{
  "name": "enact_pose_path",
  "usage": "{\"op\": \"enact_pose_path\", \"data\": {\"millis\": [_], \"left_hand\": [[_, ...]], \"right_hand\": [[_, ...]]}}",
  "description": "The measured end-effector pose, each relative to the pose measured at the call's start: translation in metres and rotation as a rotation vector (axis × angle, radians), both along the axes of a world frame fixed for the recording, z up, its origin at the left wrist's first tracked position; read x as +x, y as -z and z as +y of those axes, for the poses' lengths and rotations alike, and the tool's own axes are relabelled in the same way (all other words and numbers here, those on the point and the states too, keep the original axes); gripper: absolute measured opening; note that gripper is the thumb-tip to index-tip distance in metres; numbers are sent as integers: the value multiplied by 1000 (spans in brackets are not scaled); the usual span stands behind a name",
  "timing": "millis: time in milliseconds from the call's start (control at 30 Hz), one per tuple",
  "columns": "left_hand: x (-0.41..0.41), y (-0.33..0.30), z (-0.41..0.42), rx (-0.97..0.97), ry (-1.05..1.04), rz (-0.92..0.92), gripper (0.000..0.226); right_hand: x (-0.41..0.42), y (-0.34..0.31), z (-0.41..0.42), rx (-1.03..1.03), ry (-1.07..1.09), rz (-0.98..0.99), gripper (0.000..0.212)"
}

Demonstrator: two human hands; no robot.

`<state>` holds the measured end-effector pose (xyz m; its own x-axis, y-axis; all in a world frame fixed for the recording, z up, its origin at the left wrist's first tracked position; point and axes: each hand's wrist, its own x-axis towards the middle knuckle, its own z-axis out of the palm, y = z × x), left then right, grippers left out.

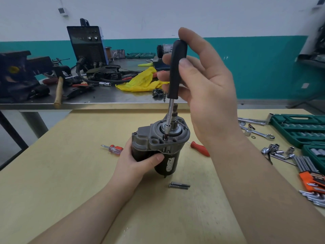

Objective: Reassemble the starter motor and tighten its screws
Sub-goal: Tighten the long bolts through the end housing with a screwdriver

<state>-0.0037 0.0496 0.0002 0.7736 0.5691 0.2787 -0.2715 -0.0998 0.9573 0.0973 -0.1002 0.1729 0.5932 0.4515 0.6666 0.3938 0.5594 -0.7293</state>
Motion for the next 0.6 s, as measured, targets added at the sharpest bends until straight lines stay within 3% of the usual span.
{"op": "enact_pose_path", "data": {"millis": [233,433,600], "left_hand": [[-1,0,0,2,9,0,76],[-1,-1,0,4,8,2,77],[-1,-1,0,0,10,2,77]], "right_hand": [[1,-1,1,-15,146,-70,45],[0,0,0,-7,-19,19,38],[-1,-2,-1,-16,94,-77,42]]}}
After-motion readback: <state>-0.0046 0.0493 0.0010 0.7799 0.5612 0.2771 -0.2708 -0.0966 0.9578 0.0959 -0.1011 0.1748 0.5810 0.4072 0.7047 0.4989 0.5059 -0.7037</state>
